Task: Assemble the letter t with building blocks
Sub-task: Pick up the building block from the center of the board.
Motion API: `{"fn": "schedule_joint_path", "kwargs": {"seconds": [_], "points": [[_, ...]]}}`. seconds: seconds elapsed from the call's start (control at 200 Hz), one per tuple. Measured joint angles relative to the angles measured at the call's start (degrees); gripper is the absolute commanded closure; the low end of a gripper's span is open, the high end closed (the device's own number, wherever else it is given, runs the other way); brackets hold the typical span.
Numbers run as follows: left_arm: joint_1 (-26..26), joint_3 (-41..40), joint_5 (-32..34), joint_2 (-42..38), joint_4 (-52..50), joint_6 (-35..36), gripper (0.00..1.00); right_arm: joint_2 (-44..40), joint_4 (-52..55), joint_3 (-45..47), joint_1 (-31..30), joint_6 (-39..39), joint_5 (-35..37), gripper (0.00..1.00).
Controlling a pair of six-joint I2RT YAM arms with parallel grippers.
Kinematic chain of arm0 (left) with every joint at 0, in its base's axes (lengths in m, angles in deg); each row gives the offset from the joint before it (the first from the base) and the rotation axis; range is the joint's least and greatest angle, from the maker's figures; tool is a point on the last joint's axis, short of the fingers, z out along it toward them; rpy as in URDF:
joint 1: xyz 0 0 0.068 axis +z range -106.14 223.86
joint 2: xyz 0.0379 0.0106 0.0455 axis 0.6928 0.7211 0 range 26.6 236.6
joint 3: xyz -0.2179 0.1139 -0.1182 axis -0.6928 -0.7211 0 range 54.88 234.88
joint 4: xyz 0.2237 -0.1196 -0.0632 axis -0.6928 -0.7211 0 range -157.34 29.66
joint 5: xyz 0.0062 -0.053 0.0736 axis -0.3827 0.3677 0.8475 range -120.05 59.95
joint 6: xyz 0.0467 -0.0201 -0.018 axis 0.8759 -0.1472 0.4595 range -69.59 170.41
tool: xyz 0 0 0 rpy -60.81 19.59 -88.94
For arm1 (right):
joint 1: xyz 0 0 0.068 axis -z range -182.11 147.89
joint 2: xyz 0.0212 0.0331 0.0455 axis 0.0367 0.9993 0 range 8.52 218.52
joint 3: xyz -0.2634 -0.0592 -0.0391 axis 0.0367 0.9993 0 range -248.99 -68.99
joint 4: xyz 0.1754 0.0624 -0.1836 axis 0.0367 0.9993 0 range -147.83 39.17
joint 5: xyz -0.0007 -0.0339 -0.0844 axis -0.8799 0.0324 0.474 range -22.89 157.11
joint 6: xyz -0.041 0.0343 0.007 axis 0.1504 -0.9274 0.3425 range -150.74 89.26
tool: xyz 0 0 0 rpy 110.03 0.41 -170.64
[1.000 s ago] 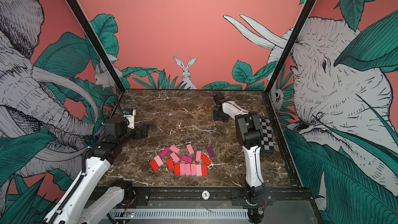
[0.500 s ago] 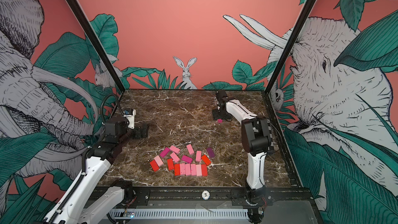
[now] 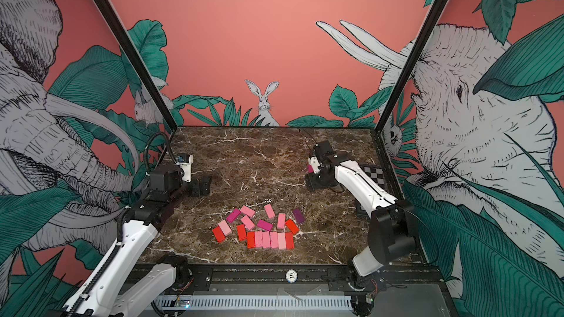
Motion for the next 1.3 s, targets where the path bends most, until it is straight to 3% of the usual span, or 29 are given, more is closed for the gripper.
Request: {"fn": "schedule_joint_path", "kwargs": {"seconds": [0.345, 0.83, 1.295], "points": [[0.0, 0.0, 0.0, 0.1, 0.0, 0.0, 0.01, -2.0, -2.0, 11.7, -7.9, -4.8, -2.7, 0.42], [0.0, -0.1, 0.0, 0.1, 0.0, 0.0, 0.01, 4.8, -11.8, 13.1, -12.8, -8.5, -0.9, 0.49], [0.0, -0.2, 0.0, 0.1, 0.0, -0.1, 0.01, 8.5, -13.5, 13.1, -16.2, -9.6, 2.1, 0.57]]}}
